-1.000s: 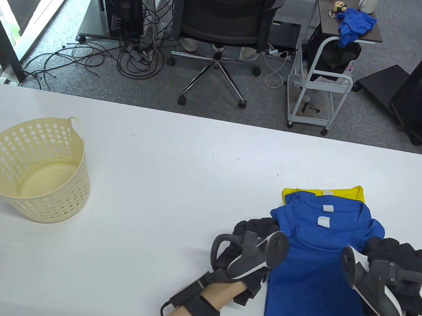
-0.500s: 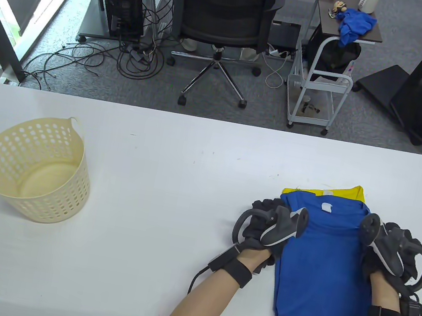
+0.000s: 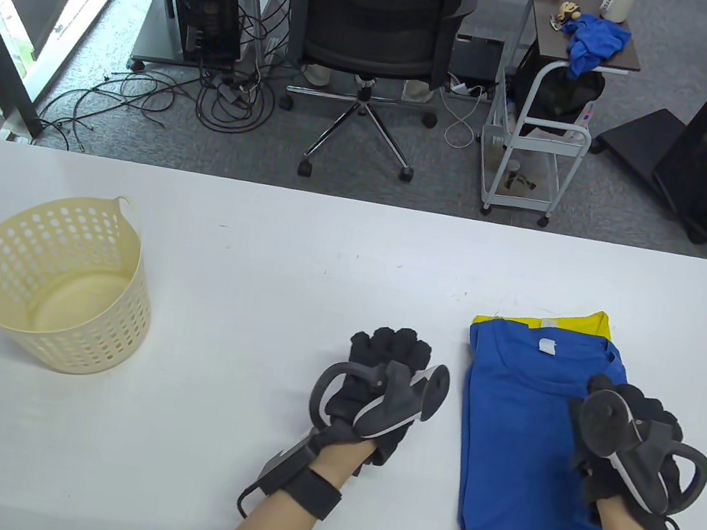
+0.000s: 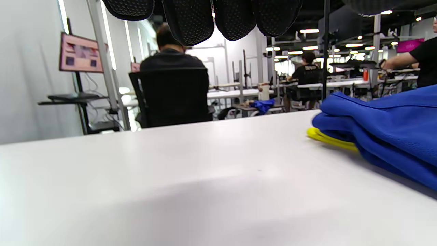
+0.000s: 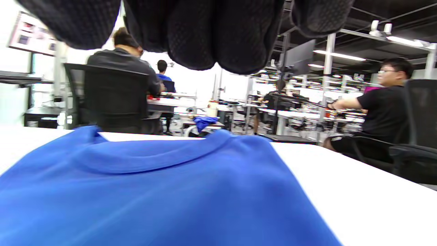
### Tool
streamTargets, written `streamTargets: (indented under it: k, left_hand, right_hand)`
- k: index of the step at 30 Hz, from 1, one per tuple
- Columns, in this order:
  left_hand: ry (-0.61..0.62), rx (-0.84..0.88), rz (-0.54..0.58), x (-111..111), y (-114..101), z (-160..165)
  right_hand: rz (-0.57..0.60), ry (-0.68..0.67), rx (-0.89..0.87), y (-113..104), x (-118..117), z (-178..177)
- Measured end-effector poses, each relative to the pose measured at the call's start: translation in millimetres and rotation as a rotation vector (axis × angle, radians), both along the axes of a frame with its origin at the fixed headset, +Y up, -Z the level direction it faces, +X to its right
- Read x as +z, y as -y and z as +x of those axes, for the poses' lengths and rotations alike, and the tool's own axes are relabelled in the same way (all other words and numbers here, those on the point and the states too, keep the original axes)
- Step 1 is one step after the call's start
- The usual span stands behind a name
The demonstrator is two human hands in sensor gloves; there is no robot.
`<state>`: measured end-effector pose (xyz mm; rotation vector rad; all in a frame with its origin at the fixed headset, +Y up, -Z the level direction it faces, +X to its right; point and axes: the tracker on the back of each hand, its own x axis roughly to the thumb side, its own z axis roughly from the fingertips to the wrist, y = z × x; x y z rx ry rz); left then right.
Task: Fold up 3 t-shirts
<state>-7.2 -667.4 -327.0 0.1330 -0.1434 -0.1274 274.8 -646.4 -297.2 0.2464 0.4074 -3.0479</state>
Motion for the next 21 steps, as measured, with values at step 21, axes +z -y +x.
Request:
streamTargets:
  k: [21]
  left_hand:
    - [-0.228,-0.015,-0.223,38.5,61.1,-239.8]
  right_hand:
    - [-0.171,-0.242,0.167,70.3,20.2,-90.6]
